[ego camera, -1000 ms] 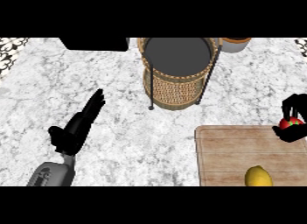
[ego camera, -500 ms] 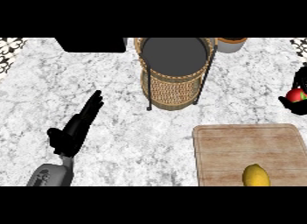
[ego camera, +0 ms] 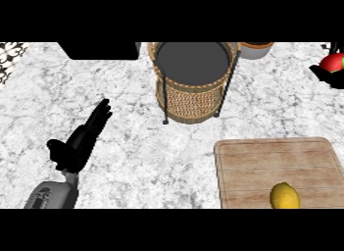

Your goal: Pick the tomato from the cutting board and place it in the tiered basket

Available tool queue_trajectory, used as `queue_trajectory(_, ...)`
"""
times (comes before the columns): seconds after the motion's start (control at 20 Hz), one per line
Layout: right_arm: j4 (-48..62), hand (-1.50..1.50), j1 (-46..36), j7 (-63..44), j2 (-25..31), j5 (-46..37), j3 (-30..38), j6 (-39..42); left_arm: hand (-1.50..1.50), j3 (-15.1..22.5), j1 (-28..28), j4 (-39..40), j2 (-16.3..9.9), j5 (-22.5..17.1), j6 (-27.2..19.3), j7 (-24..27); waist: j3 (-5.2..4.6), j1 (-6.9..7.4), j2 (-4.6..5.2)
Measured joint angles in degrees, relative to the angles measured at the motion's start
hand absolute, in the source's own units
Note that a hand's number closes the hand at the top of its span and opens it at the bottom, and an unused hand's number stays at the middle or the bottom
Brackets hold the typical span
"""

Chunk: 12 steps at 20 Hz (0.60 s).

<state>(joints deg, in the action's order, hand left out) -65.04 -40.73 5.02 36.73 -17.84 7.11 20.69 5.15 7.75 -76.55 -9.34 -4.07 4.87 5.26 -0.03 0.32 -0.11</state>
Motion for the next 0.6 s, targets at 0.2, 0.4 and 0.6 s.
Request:
queue_trajectory(0.2,-1.7,1.50,-7.0,-9.2,-3.3,1.6,-0.3,1.2,0.00,0.0,-0.3,-0.7,0.4,0.2,-0.2,-0.6,-0.02,0.17,0.00)
queue_trajectory(0.4,-0.8,1.50,-14.8,-17.5,-7.2,1.5,-1.9,1.5,0.00,0.4,-0.1,-1.6,0.9,0.8,-0.3,-1.5,-0.02,0.42,0.05)
queue_trajectory(0.6,3.3,1.50,-21.8,-22.2,-11.5,0.5,-3.0,0.2,0.00,0.4,0.5,-0.4,1.6,1.4,-0.5,-0.9,-0.02,0.66,0.18)
